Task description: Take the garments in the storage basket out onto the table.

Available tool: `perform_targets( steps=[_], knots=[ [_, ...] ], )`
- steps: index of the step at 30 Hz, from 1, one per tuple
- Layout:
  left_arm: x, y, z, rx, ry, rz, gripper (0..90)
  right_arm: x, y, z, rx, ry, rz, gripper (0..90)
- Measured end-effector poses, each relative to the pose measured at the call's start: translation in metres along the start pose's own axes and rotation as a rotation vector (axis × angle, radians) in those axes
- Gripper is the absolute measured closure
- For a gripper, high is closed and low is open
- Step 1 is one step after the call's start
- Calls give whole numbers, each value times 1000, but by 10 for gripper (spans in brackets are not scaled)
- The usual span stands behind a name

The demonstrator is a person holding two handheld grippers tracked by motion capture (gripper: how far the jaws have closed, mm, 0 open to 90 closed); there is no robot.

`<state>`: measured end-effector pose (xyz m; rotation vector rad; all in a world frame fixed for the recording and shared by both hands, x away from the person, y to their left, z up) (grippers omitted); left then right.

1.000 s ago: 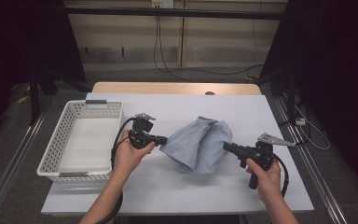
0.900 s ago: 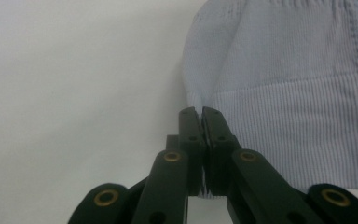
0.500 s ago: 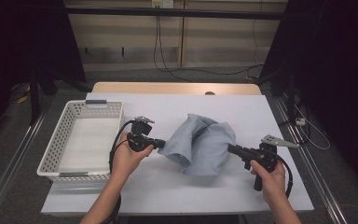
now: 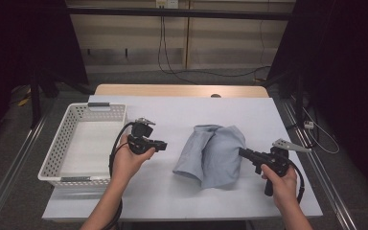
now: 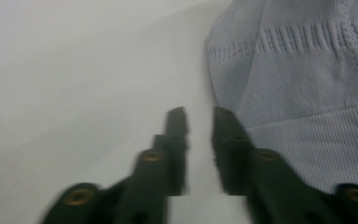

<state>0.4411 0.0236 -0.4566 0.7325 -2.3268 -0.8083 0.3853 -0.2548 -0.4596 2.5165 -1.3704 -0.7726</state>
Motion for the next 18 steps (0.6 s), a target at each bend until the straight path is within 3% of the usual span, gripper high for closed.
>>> perform_targets(
  steps=[4,6,8,18],
  knots=[
    [1,-4,-4,9,-2,0,503,-4,-1,0,4,1,-4,864],
    [1,-6,-7,19,-1,-2,456,-5,-2,1,3,2,-3,864],
    [1,-8,-10,27,6,0,336,-5,-3,2,3,1,-3,864],
    [23,-6,-31,78,-21,62,138,-7,-4,6,-3,1,5,863]
  ],
)
Point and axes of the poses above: each handheld gripper's, and its own axes: y roughly backward along the jaws, z roughly out of its underside, x roughly to its right, the point moved 10 cm from there along -y, roughly forward along the jaws, and after that the axes turned 4 degrees about z, right-handed, at the moved point
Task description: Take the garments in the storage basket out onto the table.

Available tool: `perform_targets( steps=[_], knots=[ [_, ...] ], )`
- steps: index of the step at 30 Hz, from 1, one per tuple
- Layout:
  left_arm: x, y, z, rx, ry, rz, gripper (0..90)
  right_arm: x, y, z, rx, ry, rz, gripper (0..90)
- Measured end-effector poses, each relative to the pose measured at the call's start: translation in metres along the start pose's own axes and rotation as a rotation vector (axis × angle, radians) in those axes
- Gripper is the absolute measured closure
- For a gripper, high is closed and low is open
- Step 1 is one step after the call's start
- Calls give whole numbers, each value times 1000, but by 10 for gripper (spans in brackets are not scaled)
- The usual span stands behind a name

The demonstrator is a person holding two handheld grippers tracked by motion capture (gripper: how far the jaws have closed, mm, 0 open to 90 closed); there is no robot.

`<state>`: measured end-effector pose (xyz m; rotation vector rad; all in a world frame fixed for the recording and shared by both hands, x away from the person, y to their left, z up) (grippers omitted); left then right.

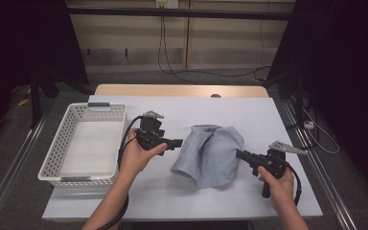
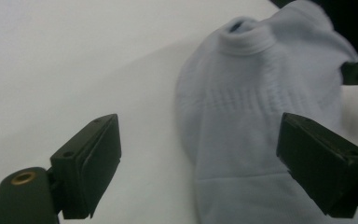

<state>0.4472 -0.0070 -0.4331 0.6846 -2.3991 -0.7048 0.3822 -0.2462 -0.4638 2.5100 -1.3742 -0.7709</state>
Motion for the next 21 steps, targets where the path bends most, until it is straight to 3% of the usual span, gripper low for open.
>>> perform_targets(
  steps=[5,11,16,21],
  knots=[
    [14,-5,-5,-8,-38,22,125,-3,-4,2,-9,6,3,863],
    [10,-19,2,-41,-25,3,135,-10,-7,5,-23,33,4,863],
    [4,-24,3,-27,24,14,274,-10,-7,6,-25,37,4,863],
    [10,-26,3,-28,11,41,457,-11,-7,8,-32,41,6,862]
  ],
)
Point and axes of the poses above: each handheld gripper's, and its own axes: y roughly backward along the jaws, z roughly out of its underside, x roughly to its right, the point moved 10 cm from there along -y, roughly forward along the jaws, and after that the axes turned 4 degrees about z, right-handed, at the moved point
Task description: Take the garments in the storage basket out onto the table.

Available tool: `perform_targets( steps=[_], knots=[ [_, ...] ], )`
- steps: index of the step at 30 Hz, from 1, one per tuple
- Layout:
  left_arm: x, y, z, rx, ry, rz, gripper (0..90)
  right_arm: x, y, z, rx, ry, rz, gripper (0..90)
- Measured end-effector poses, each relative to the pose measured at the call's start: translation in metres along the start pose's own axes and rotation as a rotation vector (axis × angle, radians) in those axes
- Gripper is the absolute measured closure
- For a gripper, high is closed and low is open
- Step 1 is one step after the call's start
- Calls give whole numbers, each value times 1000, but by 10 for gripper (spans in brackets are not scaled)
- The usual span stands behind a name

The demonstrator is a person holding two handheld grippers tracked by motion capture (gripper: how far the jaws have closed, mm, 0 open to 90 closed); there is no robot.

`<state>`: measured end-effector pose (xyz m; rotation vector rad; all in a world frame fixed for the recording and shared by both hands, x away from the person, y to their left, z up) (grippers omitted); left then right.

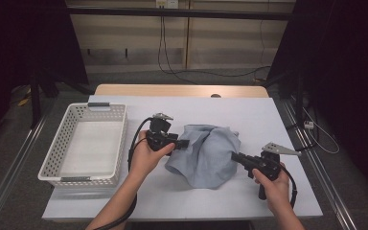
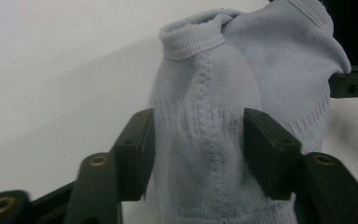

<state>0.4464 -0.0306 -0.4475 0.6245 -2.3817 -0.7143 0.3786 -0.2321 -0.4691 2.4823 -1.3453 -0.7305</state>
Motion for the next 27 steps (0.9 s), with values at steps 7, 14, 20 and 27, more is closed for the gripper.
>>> perform_targets(
  steps=[7,14,20,27],
  knots=[
    [2,-1,3,-18,-15,15,649,2,2,2,-8,0,7,859],
    [-1,2,10,-64,-11,-1,797,8,5,-2,-19,61,104,456],
    [-3,6,19,-100,-8,-15,833,3,-3,-17,4,109,153,294],
    [-5,6,31,-138,-3,-21,840,-1,-18,-51,40,115,172,248]
  ],
)
Point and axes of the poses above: each handheld gripper's, and its own axes: y roughly backward along the jaws, z roughly out of its underside, x roughly to its right, the point moved 10 cm from there along -y, roughly forward along the jaws, and after that the axes turned 4 degrees about z, right-handed, at the moved point
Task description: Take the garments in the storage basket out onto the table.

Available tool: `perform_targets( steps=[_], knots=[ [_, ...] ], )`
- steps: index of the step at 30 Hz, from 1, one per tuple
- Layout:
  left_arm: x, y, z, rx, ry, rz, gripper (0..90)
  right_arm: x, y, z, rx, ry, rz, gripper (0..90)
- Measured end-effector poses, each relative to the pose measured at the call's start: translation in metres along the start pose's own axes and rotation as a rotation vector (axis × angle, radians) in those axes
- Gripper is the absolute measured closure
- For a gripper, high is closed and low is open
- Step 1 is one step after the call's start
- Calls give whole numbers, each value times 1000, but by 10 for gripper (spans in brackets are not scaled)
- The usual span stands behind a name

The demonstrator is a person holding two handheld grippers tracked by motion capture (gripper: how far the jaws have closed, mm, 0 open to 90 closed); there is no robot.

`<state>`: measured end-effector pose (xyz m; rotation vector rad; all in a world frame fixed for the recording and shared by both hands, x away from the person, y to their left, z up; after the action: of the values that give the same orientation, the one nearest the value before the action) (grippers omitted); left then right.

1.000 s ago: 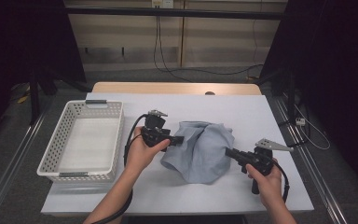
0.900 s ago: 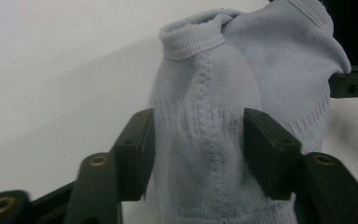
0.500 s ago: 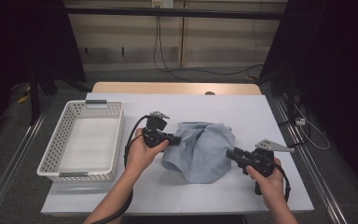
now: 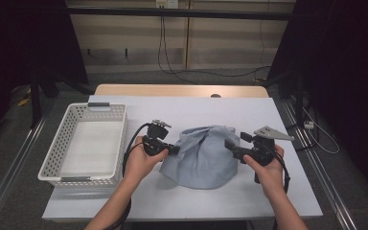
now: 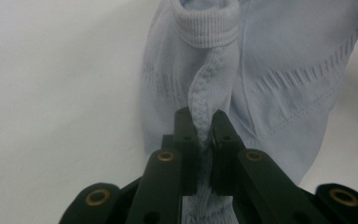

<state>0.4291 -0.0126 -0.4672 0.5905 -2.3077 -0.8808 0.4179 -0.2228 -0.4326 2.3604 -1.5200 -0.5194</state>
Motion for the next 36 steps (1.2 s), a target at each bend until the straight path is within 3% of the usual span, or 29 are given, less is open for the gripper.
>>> perform_targets(
  steps=[3,7,8,11,16,17,20,22,25,27,36],
  knots=[
    [-1,0,3,-11,-4,-10,841,-7,-9,-12,2,5,-11,291],
    [-5,2,7,-27,-11,-28,842,-10,-21,-10,-18,22,2,583],
    [-5,2,8,-32,-10,-26,842,-11,-22,-8,-17,29,-6,689],
    [-5,1,8,-25,5,-14,841,-16,-19,0,-24,23,-69,828],
    [-3,-1,5,-15,6,-3,780,-31,-16,20,-68,22,-152,850],
    [-3,-1,2,-2,1,-8,734,-33,-16,23,-75,27,-158,851],
    [-7,0,-8,53,-16,-41,419,-42,-20,38,-109,37,-184,852],
    [-7,2,-16,76,-43,-47,386,-48,-23,48,-138,52,-199,852],
    [-11,5,-30,128,-59,-75,249,-59,-26,58,-172,85,-214,852],
    [-12,5,-37,145,-68,-80,225,-63,-27,60,-181,100,-218,852],
    [-18,-9,-55,124,-135,-102,197,-69,-28,72,-216,108,-242,852]
  ],
)
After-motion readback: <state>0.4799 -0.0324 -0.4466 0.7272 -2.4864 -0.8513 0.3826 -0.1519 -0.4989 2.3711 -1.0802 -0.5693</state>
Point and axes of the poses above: each handheld gripper's, and its own axes: y roughly backward along the jaws, z roughly out of its underside, x roughly to its right, the point moved 10 cm from there along -y, roughly forward along the jaws, and after that the axes turned 4 degrees about z, right-handed, at the moved point
